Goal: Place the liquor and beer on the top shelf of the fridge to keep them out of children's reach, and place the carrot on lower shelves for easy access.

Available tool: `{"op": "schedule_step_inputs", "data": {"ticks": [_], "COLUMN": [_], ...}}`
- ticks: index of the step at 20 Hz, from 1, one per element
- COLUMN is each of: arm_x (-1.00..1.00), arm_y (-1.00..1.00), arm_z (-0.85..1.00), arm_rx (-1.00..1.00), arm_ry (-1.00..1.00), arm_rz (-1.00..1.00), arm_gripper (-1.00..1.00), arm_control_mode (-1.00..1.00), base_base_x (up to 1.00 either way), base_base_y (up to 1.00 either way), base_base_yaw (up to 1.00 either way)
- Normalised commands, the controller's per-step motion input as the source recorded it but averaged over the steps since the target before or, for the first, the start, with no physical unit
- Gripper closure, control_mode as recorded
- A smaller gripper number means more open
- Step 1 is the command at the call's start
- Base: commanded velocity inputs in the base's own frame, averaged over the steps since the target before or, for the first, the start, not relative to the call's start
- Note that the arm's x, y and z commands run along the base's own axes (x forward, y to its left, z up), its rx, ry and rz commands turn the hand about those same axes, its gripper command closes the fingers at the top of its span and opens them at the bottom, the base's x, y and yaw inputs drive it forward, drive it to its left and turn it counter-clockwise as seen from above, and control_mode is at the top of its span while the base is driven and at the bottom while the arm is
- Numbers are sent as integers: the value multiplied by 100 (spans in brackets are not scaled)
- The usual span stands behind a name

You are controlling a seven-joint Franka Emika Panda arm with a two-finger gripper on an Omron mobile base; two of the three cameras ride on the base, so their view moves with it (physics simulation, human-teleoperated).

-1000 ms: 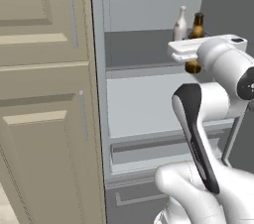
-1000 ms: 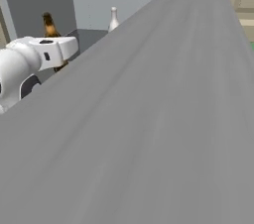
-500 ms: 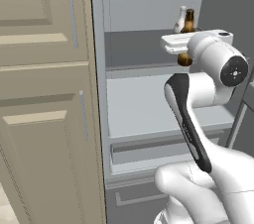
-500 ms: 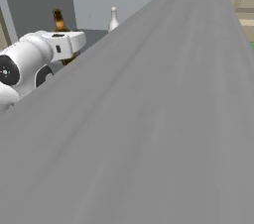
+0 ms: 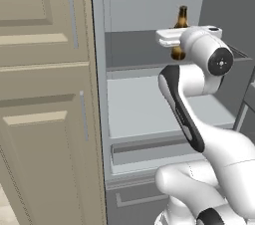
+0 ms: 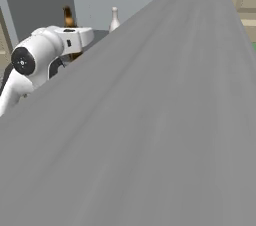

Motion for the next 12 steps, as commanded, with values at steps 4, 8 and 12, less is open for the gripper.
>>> {"op": "schedule_step_inputs", "data": {"ticks": [4, 8, 12], "arm_x": [44, 38, 28], "arm_y": [0, 0, 0], "arm_z": [-5, -19, -31], "arm_rx": [3, 1, 0], "arm_ry": [0, 0, 0], "arm_rz": [0, 0, 0], "arm_gripper": [100, 100, 100], "arm_control_mode": [-100, -100, -100], "base_base_x": [0, 0, 0], "base_base_y": [0, 0, 0], "base_base_yaw": [0, 0, 0]}}
